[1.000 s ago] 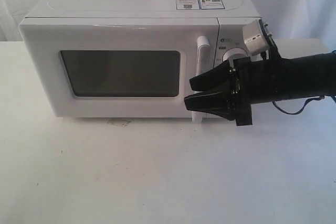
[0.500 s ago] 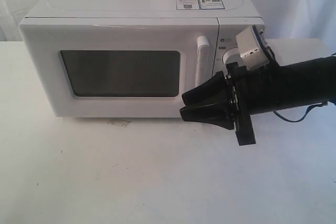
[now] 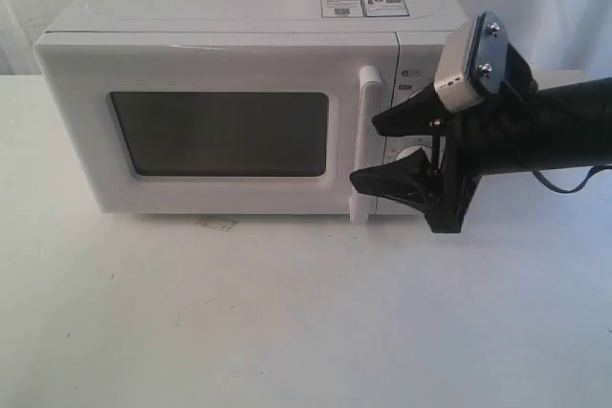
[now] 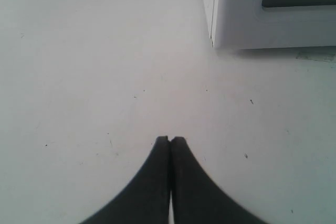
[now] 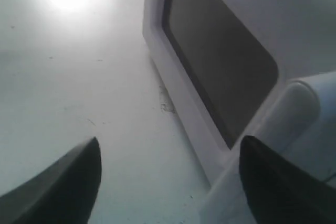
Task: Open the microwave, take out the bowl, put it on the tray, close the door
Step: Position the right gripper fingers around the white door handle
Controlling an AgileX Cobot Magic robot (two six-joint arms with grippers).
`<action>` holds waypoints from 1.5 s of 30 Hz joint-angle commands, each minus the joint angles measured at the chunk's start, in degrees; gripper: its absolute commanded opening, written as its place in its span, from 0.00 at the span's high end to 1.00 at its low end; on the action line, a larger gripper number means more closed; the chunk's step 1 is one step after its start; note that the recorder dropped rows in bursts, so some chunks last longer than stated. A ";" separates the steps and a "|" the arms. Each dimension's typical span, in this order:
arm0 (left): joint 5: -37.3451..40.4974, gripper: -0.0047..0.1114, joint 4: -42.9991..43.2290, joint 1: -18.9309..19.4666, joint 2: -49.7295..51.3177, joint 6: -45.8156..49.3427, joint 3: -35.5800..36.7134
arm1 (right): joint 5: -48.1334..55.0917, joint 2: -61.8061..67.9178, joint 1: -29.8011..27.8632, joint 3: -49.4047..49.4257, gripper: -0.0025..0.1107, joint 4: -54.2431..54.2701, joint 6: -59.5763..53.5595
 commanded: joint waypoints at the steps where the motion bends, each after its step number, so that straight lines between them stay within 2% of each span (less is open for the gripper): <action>1: 0.12 0.96 0.00 0.09 -0.24 -0.04 0.15 | -5.42 -0.48 0.13 0.20 0.38 -0.01 -1.03; 11: 0.12 0.96 0.00 0.09 -0.24 -0.04 0.15 | -6.65 0.86 0.00 0.09 0.38 7.43 -1.03; 45: 0.12 0.96 0.00 0.09 -0.24 -0.04 0.15 | 5.83 12.26 0.00 -4.00 0.38 18.85 -1.03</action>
